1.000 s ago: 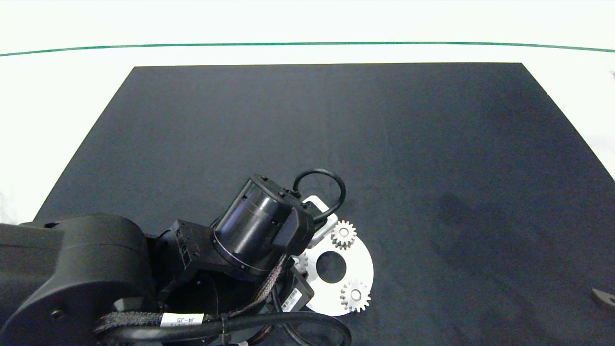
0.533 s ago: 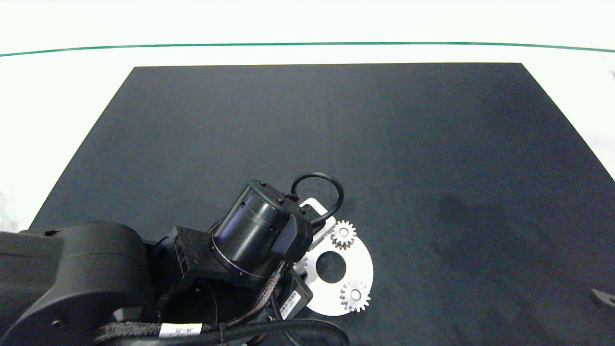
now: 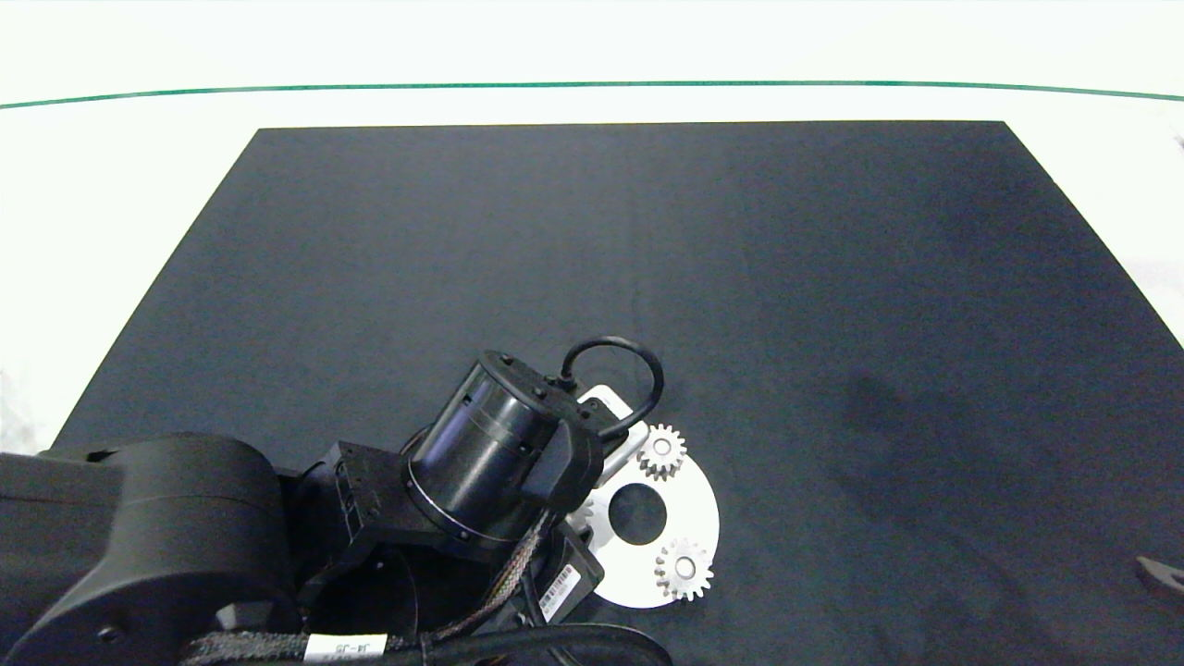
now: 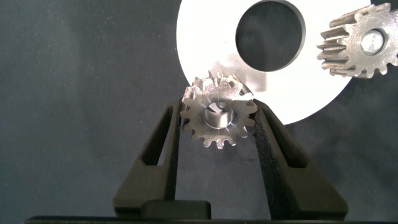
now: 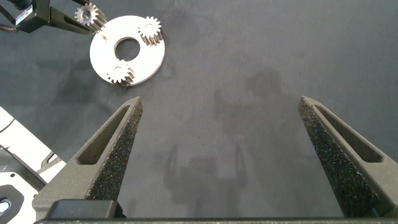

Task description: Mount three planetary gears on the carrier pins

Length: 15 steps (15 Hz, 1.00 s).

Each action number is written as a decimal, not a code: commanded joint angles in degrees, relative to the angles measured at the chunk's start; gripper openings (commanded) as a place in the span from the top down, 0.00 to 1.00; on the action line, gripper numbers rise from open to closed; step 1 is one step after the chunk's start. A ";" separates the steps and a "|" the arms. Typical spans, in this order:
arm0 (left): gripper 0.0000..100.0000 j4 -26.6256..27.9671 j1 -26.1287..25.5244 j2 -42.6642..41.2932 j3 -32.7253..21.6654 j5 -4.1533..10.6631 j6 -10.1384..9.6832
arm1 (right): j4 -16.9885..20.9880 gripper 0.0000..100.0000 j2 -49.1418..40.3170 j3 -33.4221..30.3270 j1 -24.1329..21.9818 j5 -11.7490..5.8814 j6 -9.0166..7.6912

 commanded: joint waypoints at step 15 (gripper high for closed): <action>0.81 0.21 0.42 -0.12 0.78 0.14 -0.13 | 0.17 0.00 0.00 -0.04 -0.06 -0.16 -0.11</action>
